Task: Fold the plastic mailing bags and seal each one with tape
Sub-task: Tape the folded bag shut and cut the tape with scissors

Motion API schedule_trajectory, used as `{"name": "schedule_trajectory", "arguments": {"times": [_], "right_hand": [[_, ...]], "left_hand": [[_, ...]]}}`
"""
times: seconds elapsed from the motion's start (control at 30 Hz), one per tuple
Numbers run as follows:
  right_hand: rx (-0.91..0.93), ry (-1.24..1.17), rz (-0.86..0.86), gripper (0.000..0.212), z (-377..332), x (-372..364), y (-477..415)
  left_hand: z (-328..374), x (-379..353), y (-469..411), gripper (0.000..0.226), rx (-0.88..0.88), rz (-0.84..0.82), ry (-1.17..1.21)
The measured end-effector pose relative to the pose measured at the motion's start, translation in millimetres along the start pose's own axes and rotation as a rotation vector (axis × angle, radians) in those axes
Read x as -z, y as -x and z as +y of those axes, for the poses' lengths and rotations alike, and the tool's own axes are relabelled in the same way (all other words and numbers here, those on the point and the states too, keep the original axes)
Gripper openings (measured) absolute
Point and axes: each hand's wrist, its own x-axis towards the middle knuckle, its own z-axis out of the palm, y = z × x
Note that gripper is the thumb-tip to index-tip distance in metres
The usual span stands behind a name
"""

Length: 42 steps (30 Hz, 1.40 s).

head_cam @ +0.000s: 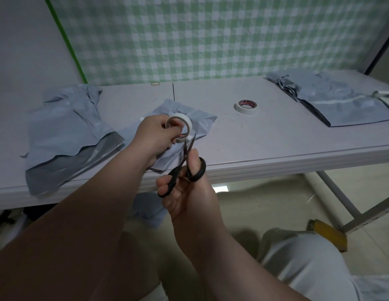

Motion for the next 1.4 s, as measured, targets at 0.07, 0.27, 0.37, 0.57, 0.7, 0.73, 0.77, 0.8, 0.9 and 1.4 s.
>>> {"name": "schedule_trajectory", "arguments": {"times": [0.07, 0.27, 0.37, 0.57, 0.7, 0.73, 0.77, 0.8, 0.9, 1.4], "right_hand": [[-0.007, 0.010, -0.001, 0.049, 2, 0, -1], [-0.006, -0.015, 0.050, 0.038, 1, -2, -6], [-0.014, -0.016, 0.067, 0.036, 1, -3, -9], [0.087, 0.042, 0.038, 0.034, 8, -1, -11], [0.127, 0.039, 0.016, 0.033, 10, 0, -11], [0.130, 0.042, 0.014, 0.032, 11, 0, -11], [0.132, 0.049, 0.013, 0.031, 11, 0, -11], [0.136, 0.061, 0.013, 0.031, 11, 0, -11], [0.173, 0.093, 0.015, 0.036, 13, 2, -11], [0.240, 0.189, 0.051, 0.027, 16, 5, -8]], "left_hand": [[1, 0, 0, 0.018, 0.005, -0.001, -0.002], [0, 1, 3, 0.017, -0.011, -0.013, -0.004], [1, 1, 4, 0.019, -0.015, -0.009, -0.019], [2, 1, 6, 0.019, -0.031, -0.007, -0.039], [2, 1, 7, 0.015, -0.027, -0.006, -0.052], [2, 1, 7, 0.014, -0.027, -0.005, -0.050], [2, 1, 8, 0.015, -0.027, -0.004, -0.048], [2, 1, 8, 0.017, -0.027, -0.005, -0.047], [2, 1, 8, 0.020, -0.024, -0.009, -0.049], [3, 1, 8, 0.021, -0.007, -0.017, -0.041]]}}
